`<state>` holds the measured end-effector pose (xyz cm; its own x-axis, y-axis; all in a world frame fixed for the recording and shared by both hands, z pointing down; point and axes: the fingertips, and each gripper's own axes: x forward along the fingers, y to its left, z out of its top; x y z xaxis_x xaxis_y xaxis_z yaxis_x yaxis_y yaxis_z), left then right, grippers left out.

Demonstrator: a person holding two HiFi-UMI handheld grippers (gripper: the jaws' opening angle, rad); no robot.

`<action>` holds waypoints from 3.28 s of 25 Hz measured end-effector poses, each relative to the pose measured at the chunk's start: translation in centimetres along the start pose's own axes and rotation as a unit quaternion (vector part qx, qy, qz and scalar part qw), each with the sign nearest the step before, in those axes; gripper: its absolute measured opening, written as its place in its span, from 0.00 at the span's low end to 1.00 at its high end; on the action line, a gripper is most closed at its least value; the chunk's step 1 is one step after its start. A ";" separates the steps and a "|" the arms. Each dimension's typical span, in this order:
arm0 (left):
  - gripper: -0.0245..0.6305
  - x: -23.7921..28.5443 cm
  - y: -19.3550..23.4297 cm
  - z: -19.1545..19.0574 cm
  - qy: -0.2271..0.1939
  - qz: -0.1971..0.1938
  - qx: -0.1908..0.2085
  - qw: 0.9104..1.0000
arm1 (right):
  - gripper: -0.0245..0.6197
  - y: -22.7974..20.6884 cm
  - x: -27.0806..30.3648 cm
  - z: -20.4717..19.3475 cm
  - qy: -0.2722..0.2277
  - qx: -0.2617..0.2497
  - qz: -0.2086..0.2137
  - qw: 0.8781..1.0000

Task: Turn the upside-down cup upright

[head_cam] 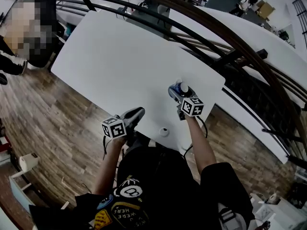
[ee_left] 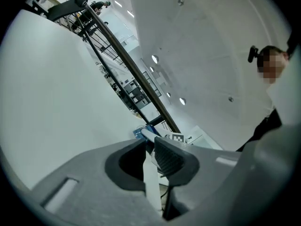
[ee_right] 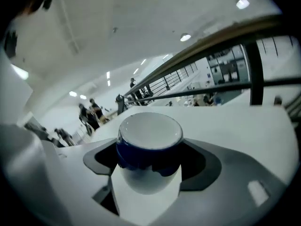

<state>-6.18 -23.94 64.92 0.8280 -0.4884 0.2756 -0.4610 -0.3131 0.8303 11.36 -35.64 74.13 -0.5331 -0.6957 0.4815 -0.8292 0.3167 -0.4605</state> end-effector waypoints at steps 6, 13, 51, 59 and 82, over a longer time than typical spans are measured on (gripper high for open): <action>0.13 -2.1 0.0 -2.4 -0.001 0.016 -0.027 1.000 | 0.63 -4.8 6.1 -1.5 0.062 -0.218 -0.147 0.963; 0.13 -0.7 -1.1 -4.5 0.020 -0.018 -0.035 0.999 | 0.63 -5.2 8.1 -0.1 0.054 -0.224 -0.151 0.961; 0.04 -2.9 -17.6 -25.8 0.086 0.090 0.366 0.922 | 0.04 14.7 -34.2 -15.8 -0.092 -0.033 -0.040 0.994; 0.04 -6.4 -20.8 -28.2 0.016 0.104 0.345 0.933 | 0.04 17.1 -40.1 -17.5 -0.122 -0.032 -0.034 0.991; 0.04 -12.2 -24.1 -30.7 0.054 0.045 0.367 0.928 | 0.04 25.8 -42.4 -19.8 -0.085 -0.088 -0.032 0.992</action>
<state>4.62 14.55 56.44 0.7840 -0.4677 0.4082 -0.5908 -0.7639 0.2596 9.28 14.82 56.58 -0.4542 -0.8118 0.3670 -0.8853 0.3651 -0.2881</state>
